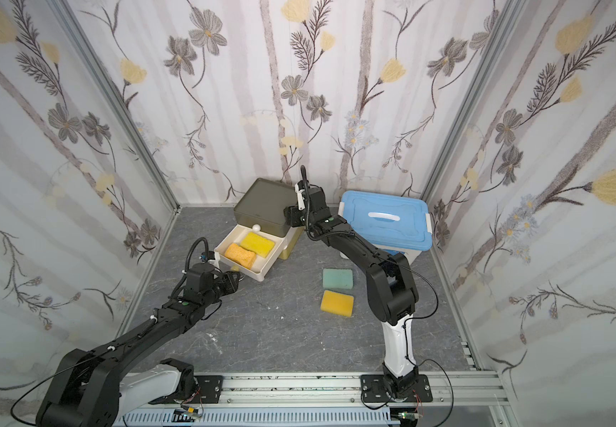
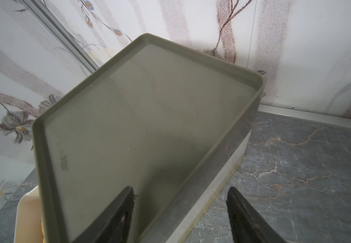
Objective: Take the sponge out of the drawer
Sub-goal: Open the drawer in the storage box.
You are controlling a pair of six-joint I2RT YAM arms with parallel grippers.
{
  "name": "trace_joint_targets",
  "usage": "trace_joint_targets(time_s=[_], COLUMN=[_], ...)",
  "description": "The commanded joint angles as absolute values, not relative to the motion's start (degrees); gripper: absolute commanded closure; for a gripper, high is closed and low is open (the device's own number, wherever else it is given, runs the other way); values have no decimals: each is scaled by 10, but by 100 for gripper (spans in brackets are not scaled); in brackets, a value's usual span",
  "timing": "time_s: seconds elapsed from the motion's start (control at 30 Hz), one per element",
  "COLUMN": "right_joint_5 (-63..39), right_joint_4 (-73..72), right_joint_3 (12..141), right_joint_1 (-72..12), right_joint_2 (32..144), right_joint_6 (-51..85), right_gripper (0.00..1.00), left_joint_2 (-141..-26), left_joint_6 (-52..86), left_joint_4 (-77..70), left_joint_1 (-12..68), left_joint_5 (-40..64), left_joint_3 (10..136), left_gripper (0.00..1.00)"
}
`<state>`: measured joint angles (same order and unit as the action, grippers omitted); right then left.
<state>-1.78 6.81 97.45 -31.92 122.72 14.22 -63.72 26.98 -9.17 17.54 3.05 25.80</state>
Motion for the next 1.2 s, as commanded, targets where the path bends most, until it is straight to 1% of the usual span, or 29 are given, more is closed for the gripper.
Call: trace_joint_targets(time_s=[0.0, 0.07, 0.2, 0.37, 0.57, 0.9, 1.17], right_joint_5=[14, 14, 14, -4, -5, -9, -12], right_joint_4=[107, 88, 58, 58, 68, 74, 78], right_joint_3=[964, 964, 978, 1006, 1006, 1003, 1006], right_joint_1=[-324, -326, -331, -340, -365, -372, -381], right_joint_2=[1203, 1187, 1165, 1155, 1145, 1150, 1154], right_joint_6=[101, 90, 75, 67, 49, 45, 40], right_gripper=[28, 27, 26, 25, 26, 26, 26], left_joint_2=[-608, -588, -549, -528, -525, -529, -512], left_joint_6=[268, 265, 261, 259, 259, 254, 248], left_joint_4=[-85, -78, -70, -51, -45, -35, -24], left_joint_1=[175, 176, 176, 177, 176, 176, 176], left_joint_5=[20, 23, 27, 15, 4, 3, 5], left_joint_3=[253, 251, 244, 243, 246, 255, 256], left_gripper=[37, 27, 19, 17, 15, 14, 8])
